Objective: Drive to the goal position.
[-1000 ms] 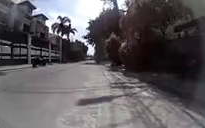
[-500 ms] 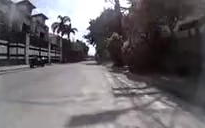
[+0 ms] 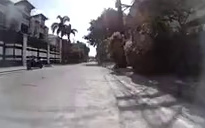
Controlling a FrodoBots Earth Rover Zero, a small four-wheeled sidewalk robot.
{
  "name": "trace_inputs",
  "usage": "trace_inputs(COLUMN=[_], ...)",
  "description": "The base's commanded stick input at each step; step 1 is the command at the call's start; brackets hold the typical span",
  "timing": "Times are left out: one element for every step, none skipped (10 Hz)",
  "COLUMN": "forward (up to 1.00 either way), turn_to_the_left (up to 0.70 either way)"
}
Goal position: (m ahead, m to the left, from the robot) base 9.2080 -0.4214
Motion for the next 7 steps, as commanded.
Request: trace_inputs(forward=[1.00, 1.00, 1.00, 1.00, 1.00, 1.00, 1.00], turn_to_the_left=[0.00, 0.00, 0.00, 0.00, 0.00, 0.00, 0.00])
